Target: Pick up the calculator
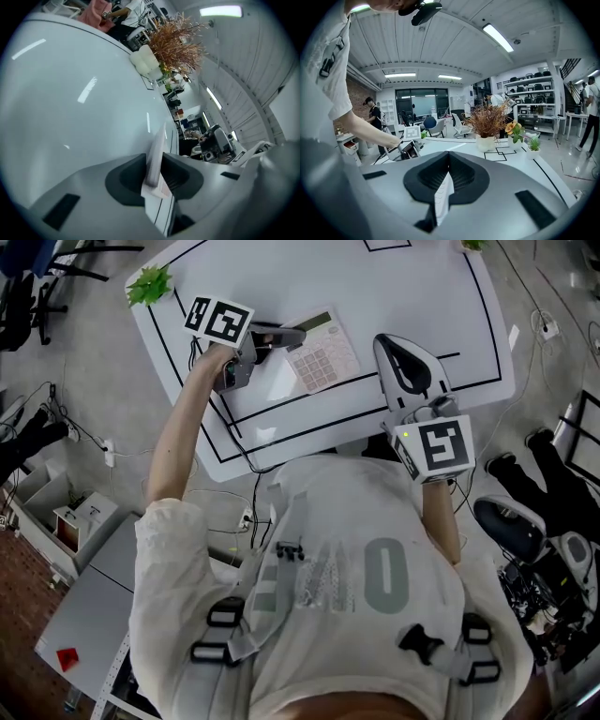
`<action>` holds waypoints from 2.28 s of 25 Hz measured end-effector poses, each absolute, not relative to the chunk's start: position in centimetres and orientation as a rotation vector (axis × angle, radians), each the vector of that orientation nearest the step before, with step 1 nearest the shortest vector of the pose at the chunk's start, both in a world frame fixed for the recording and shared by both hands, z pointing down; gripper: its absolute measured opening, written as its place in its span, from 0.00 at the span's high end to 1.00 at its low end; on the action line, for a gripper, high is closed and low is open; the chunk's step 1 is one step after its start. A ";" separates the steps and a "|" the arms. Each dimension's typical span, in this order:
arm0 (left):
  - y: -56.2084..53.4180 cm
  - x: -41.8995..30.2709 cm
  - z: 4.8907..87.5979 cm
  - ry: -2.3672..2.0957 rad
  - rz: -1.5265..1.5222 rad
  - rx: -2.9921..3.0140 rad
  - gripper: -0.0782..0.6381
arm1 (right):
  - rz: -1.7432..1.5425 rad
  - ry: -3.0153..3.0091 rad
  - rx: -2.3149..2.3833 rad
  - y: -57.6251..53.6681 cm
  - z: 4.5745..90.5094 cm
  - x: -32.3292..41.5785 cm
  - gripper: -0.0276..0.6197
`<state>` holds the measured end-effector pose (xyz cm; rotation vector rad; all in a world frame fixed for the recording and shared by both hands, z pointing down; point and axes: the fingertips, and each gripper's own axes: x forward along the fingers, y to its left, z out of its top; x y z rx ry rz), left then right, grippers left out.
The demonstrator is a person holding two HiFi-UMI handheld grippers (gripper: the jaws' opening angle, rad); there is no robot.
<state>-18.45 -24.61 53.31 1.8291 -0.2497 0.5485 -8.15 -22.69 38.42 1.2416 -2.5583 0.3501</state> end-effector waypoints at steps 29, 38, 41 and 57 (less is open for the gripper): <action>-28.4 -16.7 47.3 -0.545 0.338 1.998 0.78 | 0.299 -2.657 1.232 -23.2 34.9 -8.4 0.95; -30.4 -19.8 41.3 -0.930 0.275 2.135 0.78 | 0.152 -2.782 1.138 -22.3 31.2 -10.6 0.95; -30.6 -21.2 38.6 -1.082 0.281 2.201 0.78 | 0.106 -2.801 1.117 -22.3 30.4 -10.9 0.95; -25.4 -25.2 25.2 -2.161 0.293 2.440 0.78 | -0.034 -2.924 0.971 -21.4 27.2 -13.7 0.95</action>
